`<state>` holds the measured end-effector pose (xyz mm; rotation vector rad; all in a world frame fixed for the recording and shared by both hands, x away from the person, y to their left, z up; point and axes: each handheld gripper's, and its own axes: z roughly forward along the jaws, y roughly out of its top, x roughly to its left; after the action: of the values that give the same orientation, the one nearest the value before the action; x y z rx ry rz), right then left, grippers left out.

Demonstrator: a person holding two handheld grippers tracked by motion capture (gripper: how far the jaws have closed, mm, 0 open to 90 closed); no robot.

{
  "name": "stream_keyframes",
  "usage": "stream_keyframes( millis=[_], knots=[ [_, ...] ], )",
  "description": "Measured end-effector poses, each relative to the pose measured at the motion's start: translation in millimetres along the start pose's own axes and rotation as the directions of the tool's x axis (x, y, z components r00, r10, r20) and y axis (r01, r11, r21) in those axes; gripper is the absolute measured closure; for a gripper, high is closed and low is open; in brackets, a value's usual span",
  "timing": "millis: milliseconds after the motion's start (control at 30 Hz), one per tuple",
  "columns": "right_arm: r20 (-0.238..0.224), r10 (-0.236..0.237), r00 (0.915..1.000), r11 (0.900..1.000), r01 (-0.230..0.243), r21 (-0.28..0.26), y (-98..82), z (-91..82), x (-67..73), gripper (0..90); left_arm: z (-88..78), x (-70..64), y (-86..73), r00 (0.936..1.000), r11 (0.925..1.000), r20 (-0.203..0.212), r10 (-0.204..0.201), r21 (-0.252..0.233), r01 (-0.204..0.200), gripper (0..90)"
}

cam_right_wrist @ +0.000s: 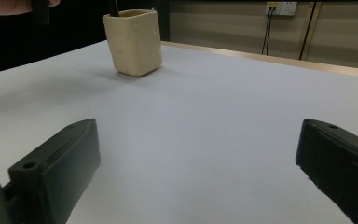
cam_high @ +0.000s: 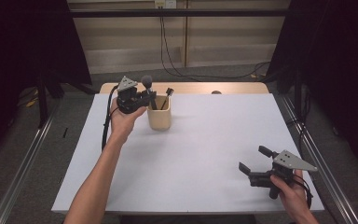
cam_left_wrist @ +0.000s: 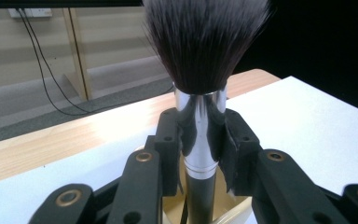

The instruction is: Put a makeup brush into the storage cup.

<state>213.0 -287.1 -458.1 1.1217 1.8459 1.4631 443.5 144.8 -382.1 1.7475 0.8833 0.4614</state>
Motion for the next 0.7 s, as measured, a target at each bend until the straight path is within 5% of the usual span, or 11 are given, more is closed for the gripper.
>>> stream_keyframes(
  millis=[700],
  knots=[
    [-0.009,0.000,1.0000,1.000,0.000,0.002,-0.3,0.6,-0.5,0.0,10.1,-0.8,-13.7,0.9996,0.9996,-0.022,0.021,0.022,-0.020,71.1]
  ],
)
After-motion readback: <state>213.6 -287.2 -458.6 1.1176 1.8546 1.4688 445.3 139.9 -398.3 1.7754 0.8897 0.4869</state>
